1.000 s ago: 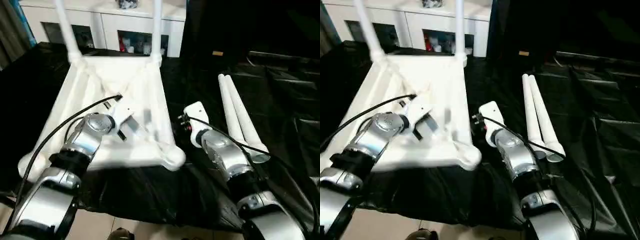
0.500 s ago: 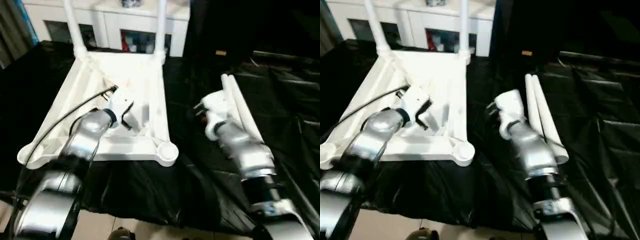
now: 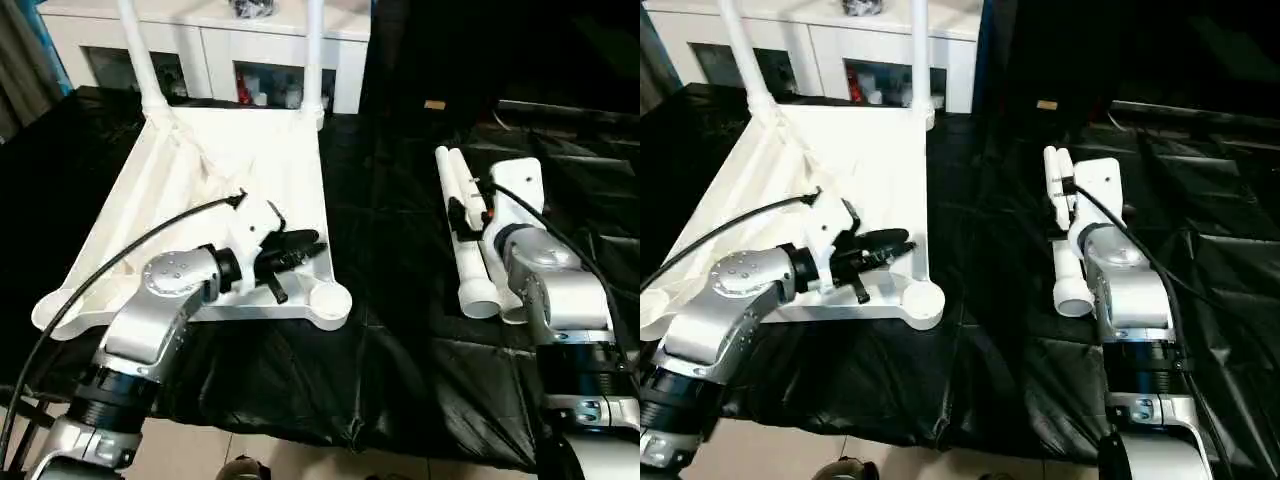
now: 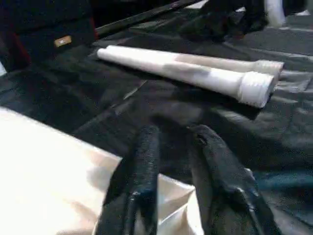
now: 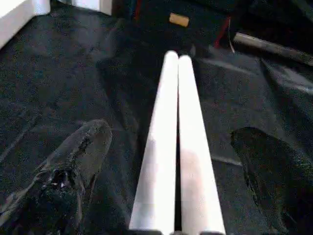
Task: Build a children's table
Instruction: Rotate table base, then pick table leg
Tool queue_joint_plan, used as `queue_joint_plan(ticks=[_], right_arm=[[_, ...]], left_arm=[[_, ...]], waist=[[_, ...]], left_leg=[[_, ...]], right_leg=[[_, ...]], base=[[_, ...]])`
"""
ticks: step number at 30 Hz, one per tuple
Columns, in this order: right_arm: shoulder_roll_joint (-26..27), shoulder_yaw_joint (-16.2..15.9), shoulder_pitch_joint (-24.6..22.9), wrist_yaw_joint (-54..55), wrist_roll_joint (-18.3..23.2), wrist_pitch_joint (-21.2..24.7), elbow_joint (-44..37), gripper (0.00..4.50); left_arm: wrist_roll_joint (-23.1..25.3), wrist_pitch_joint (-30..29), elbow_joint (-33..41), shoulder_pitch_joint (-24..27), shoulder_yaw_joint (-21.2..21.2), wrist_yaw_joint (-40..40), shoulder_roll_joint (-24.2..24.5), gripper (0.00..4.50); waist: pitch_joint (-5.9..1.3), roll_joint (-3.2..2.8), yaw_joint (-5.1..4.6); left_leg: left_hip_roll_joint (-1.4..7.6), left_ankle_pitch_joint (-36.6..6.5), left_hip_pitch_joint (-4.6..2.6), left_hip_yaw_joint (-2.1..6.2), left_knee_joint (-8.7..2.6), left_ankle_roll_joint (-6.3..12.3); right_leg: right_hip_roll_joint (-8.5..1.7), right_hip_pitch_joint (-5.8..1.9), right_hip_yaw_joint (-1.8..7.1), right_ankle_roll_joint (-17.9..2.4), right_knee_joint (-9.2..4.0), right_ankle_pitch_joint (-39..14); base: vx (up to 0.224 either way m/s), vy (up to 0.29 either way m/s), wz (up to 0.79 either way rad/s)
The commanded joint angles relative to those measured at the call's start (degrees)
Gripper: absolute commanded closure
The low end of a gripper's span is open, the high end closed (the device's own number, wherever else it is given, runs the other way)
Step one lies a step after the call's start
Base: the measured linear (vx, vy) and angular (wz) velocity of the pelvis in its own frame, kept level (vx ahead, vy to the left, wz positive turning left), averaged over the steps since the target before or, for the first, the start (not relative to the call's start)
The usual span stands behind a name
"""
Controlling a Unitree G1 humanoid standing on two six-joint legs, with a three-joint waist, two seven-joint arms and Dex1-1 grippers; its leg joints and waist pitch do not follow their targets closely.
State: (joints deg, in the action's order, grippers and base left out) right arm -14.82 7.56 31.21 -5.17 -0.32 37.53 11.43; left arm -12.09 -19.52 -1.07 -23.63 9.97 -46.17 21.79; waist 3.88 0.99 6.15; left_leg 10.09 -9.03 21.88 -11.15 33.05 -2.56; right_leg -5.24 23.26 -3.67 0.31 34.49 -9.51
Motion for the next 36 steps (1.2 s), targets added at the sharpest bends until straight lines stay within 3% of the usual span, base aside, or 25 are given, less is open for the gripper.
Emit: queue_joint_plan(ticks=[1, 3, 7, 8, 12, 14, 19, 25, 29, 31, 33, 36], right_arm=[[-0.3, 1.0, 0.1, 0.6, 0.5, 1.2, 0.2, 0.00], [-0.3, 1.0, 0.2, -0.7, 1.7, 2.0, 2.0, 0.00], [-0.2, -0.3, 1.1, -0.7, 0.6, 3.0, 6.0, 0.00], [-0.1, -0.4, 1.4, -0.7, 0.5, 3.1, 6.8, 0.00], [0.1, -0.6, 1.8, -1.1, 0.5, 3.5, 8.3, 0.00], [0.2, -1.3, 2.0, -2.1, 0.9, 3.6, 9.8, 0.00], [-0.2, -2.6, 2.2, -3.5, 1.0, 4.8, 11.9, 0.00], [-0.2, -2.3, 2.9, -3.8, 1.4, 6.2, 13.9, 0.00], [0.4, -0.9, 4.2, -5.6, 3.7, 8.8, 16.7, 0.00], [0.8, 0.8, 5.4, -6.5, 5.5, 10.6, 18.8, 0.00], [0.8, 2.1, 6.7, -7.3, 7.0, 12.3, 21.0, 0.00], [-0.1, 1.4, 7.9, -8.7, 6.8, 14.1, 23.5, 0.00]], left_arm=[[-0.7, -1.4, 2.1, 0.4, 0.5, -0.5, 0.2, 3.04], [-0.4, -2.5, 4.2, 0.6, 1.1, -0.4, 0.4, 2.91], [0.2, -3.2, 5.7, 0.3, 1.8, 0.2, 0.5, 2.67], [0.1, -3.6, 6.0, 0.2, 1.9, 0.4, 0.3, 2.43], [1.0, -4.7, 6.5, 0.0, 2.5, 0.9, 0.7, 2.38], [1.2, -6.2, 7.1, 0.1, 3.1, 0.7, 1.2, 2.38], [0.5, -8.5, 8.4, 0.1, 3.8, -1.1, 2.4, 2.38], [-0.4, -10.8, 10.0, 0.2, 4.8, -2.7, 3.7, 2.38], [-1.3, -13.1, 11.7, 0.3, 5.0, -3.5, 4.4, 2.38], [-1.8, -14.3, 12.5, 0.1, 5.0, -3.8, 4.9, 2.38], [-2.3, -15.3, 13.0, -0.2, 4.8, -4.2, 5.2, 2.38], [-3.2, -16.4, 13.3, -0.8, 4.5, -5.1, 5.5, 2.38]], waist=[[-4.33, -0.36, -0.03], [-4.44, -0.68, -0.01], [-4.51, -0.56, 0.07], [-4.51, -0.56, 0.10], [-4.54, -0.66, 0.18], [-4.57, -0.98, 0.22], [-4.53, -0.97, 0.19], [-4.55, -0.99, 0.26], [-4.47, -0.73, 0.28], [-4.34, -0.31, 0.18], [-4.15, -0.28, 0.12], [-4.10, -0.51, 0.29]], left_leg=[[2.59, -16.3, -1.58, 1.35, -4.05, -3.67], [2.54, -15.9, -1.58, 1.34, -3.94, -3.54], [2.44, -15.0, -1.48, 1.29, -3.82, -3.54], [2.45, -14.7, -1.45, 1.28, -3.82, -3.55], [2.41, -15.0, -1.56, 1.27, -3.76, -3.77], [2.40, -15.3, -1.54, 1.35, -3.78, -3.91], [2.40, -15.8, -1.57, 1.37, -3.77, -3.94], [2.38, -15.6, -1.58, 1.36, -3.74, -4.15], [2.38, -16.5, -1.64, 1.37, -3.69, -4.06], [2.39, -17.2, -1.53, 1.41, -3.72, -3.91], [2.42, -18.9, -1.73, 1.45, -3.71, -4.22], [2.41, -19.4, -1.82, 1.52, -3.76, -4.76]], right_leg=[[-2.98, -2.14, 2.54, -8.5, -3.73, -15.0], [-2.94, -2.21, 2.53, -8.6, -3.63, -14.0], [-2.84, -2.37, 2.47, -9.0, -3.59, -12.6], [-2.86, -2.39, 2.47, -9.2, -3.52, -12.4], [-2.83, -2.39, 2.46, -9.0, -3.53, -12.5], [-2.85, -2.42, 2.42, -9.1, -3.50, -12.6], [-2.80, -2.43, 2.38, -9.6, -3.54, -12.7], [-2.80, -2.43, 2.37, -9.7, -3.42, -12.7], [-2.91, -2.35, 2.42, -9.8, -3.44, -14.4], [-2.98, -2.36, 2.42, -9.6, -3.55, -16.1], [-2.98, -2.03, 2.40, -9.1, -3.84, -19.2], [-3.02, -1.91, 2.39, -8.7, -3.88, -20.3]], base=[[0.000, 0.000, 0.00], [0.000, 0.000, 0.00], [0.000, 0.000, 0.00], [0.000, 0.000, 0.00], [0.000, 0.000, 0.00], [0.000, 0.000, 0.00], [0.000, 0.000, 0.00], [0.000, 0.000, 0.00], [0.000, 0.000, 0.00], [0.000, 0.000, 0.00], [0.000, 0.000, 0.00], [0.000, 0.000, 0.00]])
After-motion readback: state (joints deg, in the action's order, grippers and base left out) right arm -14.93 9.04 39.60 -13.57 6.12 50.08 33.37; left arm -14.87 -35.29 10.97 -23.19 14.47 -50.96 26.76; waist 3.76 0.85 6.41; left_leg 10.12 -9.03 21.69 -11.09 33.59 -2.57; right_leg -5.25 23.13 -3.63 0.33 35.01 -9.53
